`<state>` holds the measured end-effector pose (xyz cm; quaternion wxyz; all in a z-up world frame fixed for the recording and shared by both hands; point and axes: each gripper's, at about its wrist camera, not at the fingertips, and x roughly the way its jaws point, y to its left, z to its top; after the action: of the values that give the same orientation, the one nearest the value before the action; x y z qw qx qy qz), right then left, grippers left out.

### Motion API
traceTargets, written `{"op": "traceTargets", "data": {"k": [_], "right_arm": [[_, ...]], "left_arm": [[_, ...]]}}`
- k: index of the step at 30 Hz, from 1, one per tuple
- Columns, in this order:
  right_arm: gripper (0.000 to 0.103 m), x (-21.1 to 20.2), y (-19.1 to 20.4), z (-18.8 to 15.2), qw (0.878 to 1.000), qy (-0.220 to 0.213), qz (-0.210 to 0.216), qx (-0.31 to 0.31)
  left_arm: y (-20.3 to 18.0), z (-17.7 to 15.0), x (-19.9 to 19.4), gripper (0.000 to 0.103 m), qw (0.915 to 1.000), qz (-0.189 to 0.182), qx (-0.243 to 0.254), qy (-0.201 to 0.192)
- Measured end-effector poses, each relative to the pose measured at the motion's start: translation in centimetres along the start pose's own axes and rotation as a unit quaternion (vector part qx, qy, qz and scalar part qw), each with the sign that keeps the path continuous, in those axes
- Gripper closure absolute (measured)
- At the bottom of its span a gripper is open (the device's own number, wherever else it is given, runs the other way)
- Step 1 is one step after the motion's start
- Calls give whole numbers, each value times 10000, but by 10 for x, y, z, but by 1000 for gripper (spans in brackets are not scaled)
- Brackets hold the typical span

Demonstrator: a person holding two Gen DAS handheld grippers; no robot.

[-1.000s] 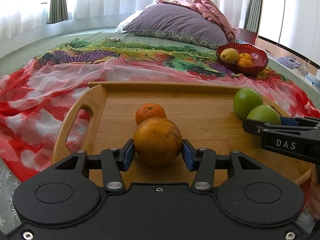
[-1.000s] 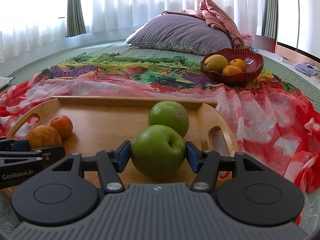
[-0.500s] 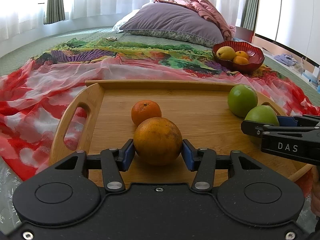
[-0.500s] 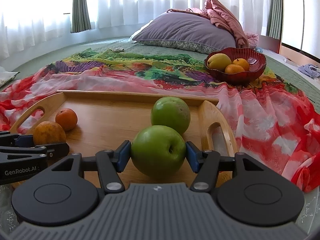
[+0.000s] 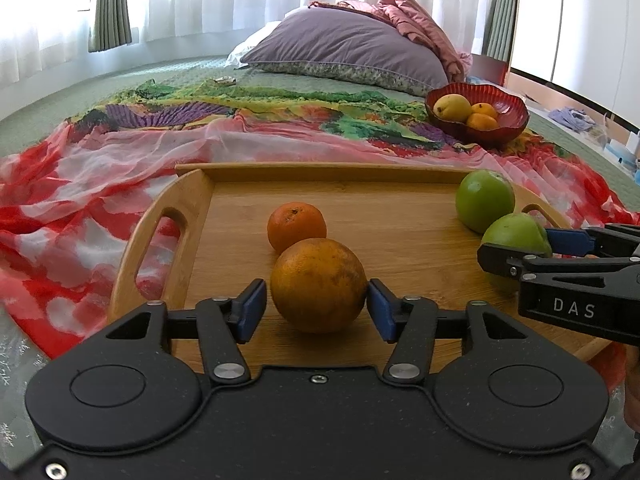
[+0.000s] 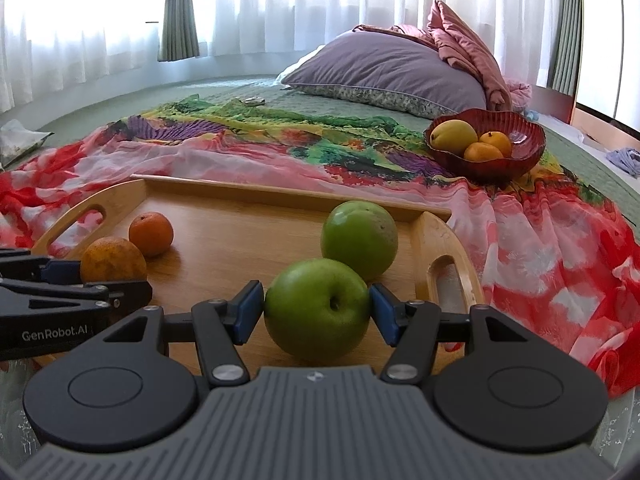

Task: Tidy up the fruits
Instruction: 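Carry the large orange with the left tool while the right tool carries the apple onto the tray, then open the left tool on the tray while the right tool releases its apple beside the other apple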

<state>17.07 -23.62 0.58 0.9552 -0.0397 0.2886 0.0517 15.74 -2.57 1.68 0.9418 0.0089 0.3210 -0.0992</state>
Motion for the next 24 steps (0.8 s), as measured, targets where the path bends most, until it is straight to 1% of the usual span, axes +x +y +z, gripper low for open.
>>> {"op": "traceTargets", "data": {"k": [5,9,12,18,24], "right_arm": [[35,-4,1,-1,10000,-32,13,-6],[35,-9,1,-1,10000,-79,31,-25],[31,-14,1,-2,9999,-116,47,-53],[30,-24,4,-7,9995,-215,30,-227],[30,-33,4,-12,9993,-254,48,-278]], "left_arm": [[1,-1,-5,42,10000,30,53,3],[4,-4,-10,33,10000,3,34,8],[4,-6,-16,28,9999,-19,102,8],[2,-13,-33,20,9997,-66,226,-106],[1,-18,-45,17,9995,-142,224,-152]]}}
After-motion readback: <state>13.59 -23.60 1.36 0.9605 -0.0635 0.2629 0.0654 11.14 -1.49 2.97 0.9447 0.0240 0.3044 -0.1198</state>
